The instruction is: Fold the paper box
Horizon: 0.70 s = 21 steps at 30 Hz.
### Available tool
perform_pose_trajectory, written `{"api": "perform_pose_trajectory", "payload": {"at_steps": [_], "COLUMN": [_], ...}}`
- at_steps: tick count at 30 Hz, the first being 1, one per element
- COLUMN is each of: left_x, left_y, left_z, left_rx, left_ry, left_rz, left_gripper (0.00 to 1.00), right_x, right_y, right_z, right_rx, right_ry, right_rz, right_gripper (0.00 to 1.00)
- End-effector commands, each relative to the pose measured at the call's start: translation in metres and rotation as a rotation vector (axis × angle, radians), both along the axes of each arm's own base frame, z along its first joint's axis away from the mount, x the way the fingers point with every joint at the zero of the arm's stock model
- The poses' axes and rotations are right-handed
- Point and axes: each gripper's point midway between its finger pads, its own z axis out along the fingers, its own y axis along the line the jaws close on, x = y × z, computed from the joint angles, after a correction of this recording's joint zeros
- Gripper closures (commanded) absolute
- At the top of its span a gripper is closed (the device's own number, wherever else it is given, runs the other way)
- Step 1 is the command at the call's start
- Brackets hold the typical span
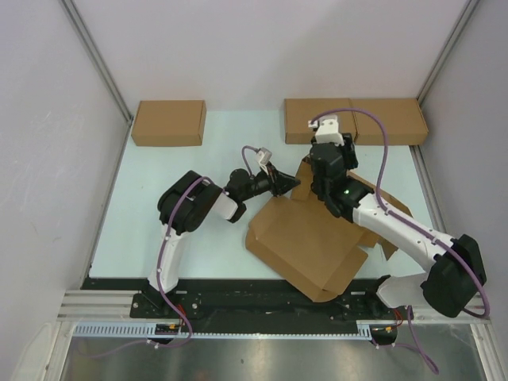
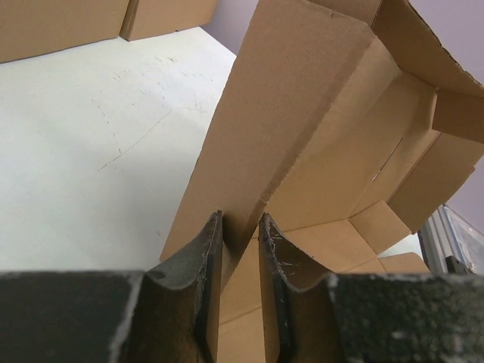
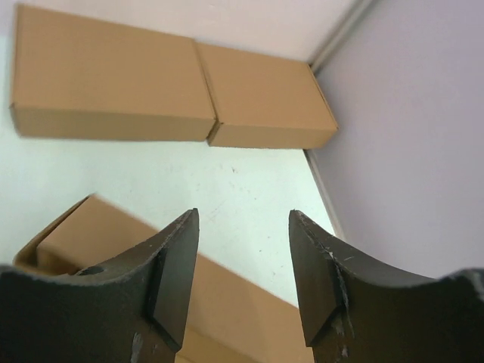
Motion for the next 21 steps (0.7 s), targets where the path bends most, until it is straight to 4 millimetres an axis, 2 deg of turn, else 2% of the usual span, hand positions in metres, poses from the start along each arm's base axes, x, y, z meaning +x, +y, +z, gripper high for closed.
{"api": "perform_pose_trajectory", "payload": {"at_steps": [1, 7, 13, 16, 17, 21], "left_x": [-0.02, -0.021, -0.023, -0.023, -0.024, -0.025], "left_y": [0.003, 0.003, 0.001, 0.0, 0.0, -0.001], "left_z": [0.087, 0.087, 0.087, 0.086, 0.088, 0.09], "left_rx": [-0.224, -0.223, -0.222, -0.216, -0.217, -0.218], "left_ry": [-0.338, -0.341, -0.345, -0.347, -0.351, -0.354], "left_rz": [-0.019, -0.02, -0.02, -0.019, -0.02, -0.021], "left_gripper": [0.91, 0.91, 0.91, 0.91, 0.91, 0.89], "right_x": [0.018, 0.04, 0.056, 0.059, 0.054, 0.05], "right_y": [-0.015, -0.025, -0.021, -0.018, -0.02, -0.019], "right_z": [0.012, -0.022, -0.055, -0.068, -0.077, -0.088], "right_rx": [0.201, 0.214, 0.211, 0.208, 0.181, 0.204], "right_ry": [-0.091, -0.026, 0.05, 0.083, 0.129, 0.16], "right_rz": [-0.069, -0.096, -0.075, -0.068, -0.069, -0.075], "right_gripper": [0.44, 0.43, 0.43, 0.43, 0.44, 0.44]}}
